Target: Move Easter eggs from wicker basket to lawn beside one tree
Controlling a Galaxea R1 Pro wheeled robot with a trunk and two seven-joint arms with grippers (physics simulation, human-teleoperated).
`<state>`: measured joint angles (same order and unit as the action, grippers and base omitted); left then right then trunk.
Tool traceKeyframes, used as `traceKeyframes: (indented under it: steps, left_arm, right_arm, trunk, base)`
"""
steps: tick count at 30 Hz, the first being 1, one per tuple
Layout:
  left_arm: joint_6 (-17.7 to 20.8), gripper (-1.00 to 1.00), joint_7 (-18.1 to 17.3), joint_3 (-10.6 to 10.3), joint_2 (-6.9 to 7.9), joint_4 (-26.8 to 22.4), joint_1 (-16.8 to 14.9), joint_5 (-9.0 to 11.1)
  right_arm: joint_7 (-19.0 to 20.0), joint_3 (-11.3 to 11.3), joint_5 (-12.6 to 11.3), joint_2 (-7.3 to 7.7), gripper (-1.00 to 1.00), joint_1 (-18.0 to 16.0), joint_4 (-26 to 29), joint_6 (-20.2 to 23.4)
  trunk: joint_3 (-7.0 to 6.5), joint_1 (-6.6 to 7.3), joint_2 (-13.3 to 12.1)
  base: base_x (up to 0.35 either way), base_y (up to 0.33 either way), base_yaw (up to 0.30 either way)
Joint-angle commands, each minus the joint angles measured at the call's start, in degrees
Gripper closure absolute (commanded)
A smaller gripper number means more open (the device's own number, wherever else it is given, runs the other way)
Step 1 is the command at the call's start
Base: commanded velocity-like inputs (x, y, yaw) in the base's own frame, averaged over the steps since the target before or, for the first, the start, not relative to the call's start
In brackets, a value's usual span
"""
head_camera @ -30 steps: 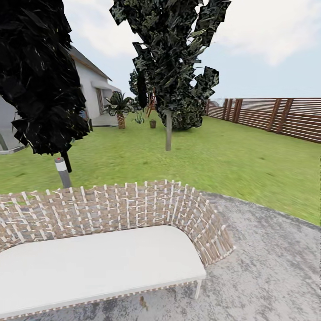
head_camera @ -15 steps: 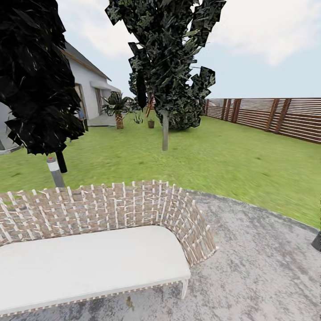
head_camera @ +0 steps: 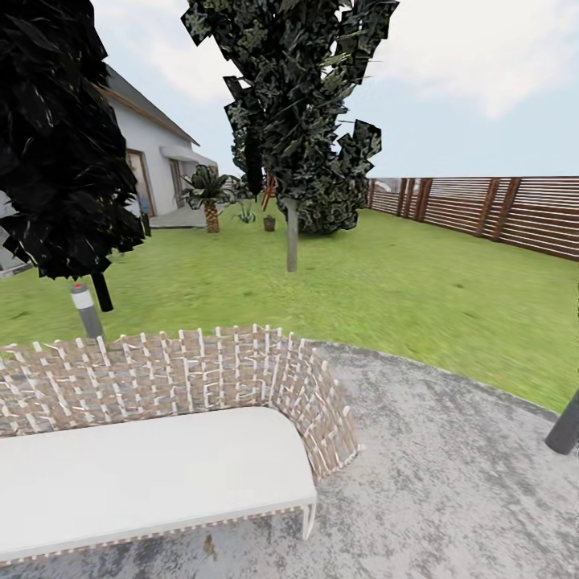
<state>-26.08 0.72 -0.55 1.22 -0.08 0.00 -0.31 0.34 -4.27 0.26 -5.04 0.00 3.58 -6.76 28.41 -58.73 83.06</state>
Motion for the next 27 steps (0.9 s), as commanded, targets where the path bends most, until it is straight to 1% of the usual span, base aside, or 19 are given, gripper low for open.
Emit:
traceKeyframes:
  steps: [1, 4, 8, 20, 27]
  left_arm:
    - [-0.2, -1.00, 0.1, -0.1, 0.01, 0.0, 0.0, 0.0]
    - [-0.2, -1.00, 0.1, -0.1, 0.01, 0.0, 0.0, 0.0]
    - [-0.2, -1.00, 0.1, -0.1, 0.01, 0.0, 0.0, 0.0]
    - [-0.2, -1.00, 0.1, -0.1, 0.01, 0.0, 0.0, 0.0]
    - [-0.2, -1.00, 0.1, -0.1, 0.01, 0.0, 0.0, 0.0]
  right_arm:
    - [0.0, -0.4, 0.0, 0.00, -1.00, 0.0, 0.0, -0.1]
    - [0.0, -0.4, 0.0, -0.02, -1.00, 0.0, 0.0, -0.1]
    - [0.0, -0.4, 0.0, 0.00, -1.00, 0.0, 0.0, -0.1]
    - [0.0, -0.4, 0.0, 0.01, -1.00, 0.0, 0.0, -0.1]
    - [0.0, -0.4, 0.0, 0.03, -1.00, 0.0, 0.0, -0.1]
  trunk:
    - [0.04, 0.00, 0.0]
    - [0.04, 0.00, 0.0]
    - [0.04, 0.00, 0.0]
    - [0.04, 0.00, 0.0]
    - [0.04, 0.00, 0.0]
  base:
    - [0.000, -0.278, 0.000]
    - [0.000, -0.278, -0.046]
    - [0.000, -0.278, -0.144]
    - [0.000, -0.278, -0.235]
    - [0.000, -0.279, -0.058]
